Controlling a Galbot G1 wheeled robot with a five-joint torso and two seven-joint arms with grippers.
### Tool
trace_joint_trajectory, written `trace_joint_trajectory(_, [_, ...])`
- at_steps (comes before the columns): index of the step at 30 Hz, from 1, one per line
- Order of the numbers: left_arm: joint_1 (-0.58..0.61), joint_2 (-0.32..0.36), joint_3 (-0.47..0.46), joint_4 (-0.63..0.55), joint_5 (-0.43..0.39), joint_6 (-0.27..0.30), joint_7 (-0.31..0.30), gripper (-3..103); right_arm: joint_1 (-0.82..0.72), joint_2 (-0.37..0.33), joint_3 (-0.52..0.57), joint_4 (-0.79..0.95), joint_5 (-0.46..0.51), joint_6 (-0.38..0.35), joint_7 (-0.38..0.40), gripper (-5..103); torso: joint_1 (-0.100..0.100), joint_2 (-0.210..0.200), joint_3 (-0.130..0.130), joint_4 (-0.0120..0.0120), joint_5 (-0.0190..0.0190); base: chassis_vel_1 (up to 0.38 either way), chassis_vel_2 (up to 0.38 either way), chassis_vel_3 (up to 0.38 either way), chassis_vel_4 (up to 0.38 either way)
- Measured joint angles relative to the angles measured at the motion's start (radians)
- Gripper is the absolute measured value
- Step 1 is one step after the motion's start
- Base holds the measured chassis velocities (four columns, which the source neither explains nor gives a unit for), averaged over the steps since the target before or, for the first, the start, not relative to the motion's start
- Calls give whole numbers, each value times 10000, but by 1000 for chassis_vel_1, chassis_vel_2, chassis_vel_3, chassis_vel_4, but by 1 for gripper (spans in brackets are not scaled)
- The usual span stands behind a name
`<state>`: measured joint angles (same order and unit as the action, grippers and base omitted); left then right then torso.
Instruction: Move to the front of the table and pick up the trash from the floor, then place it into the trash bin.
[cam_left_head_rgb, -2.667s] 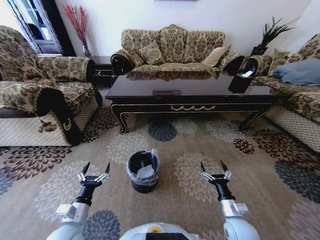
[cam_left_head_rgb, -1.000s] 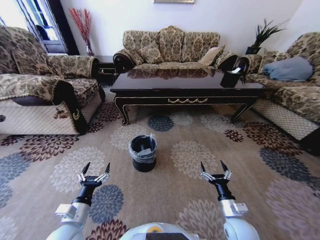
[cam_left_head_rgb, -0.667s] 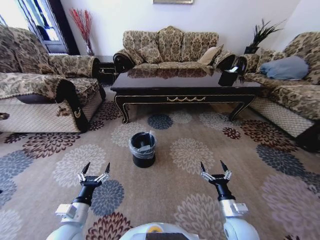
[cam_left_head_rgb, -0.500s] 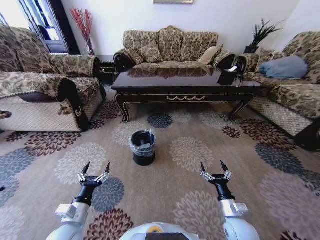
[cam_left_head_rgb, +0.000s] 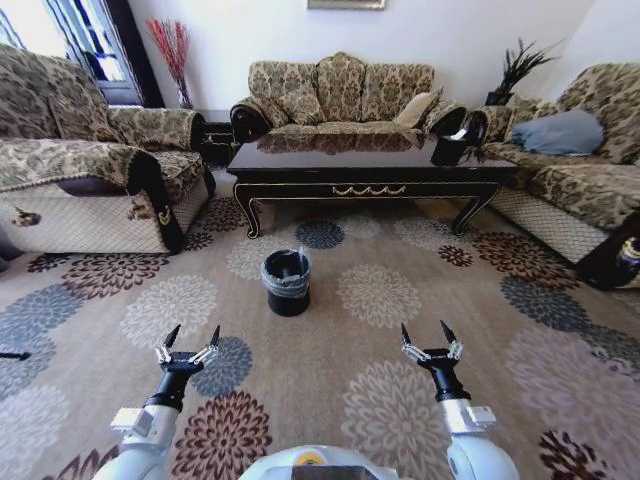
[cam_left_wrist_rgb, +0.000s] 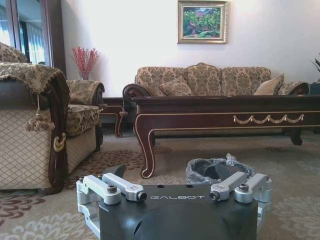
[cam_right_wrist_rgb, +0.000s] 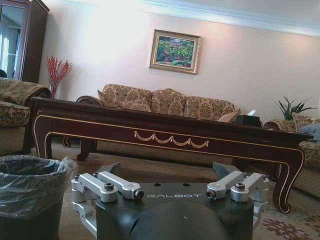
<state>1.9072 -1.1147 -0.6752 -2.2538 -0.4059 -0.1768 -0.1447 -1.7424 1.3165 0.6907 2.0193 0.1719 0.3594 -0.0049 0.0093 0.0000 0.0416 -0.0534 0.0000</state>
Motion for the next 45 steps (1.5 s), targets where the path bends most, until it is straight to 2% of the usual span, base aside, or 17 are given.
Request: trace_joint_trajectory(45, [0, 0, 0, 0, 0, 0, 0, 100, 0, 0, 0, 0, 0, 0, 0, 100, 0, 0, 0, 1, -1, 163, -154, -165, 164])
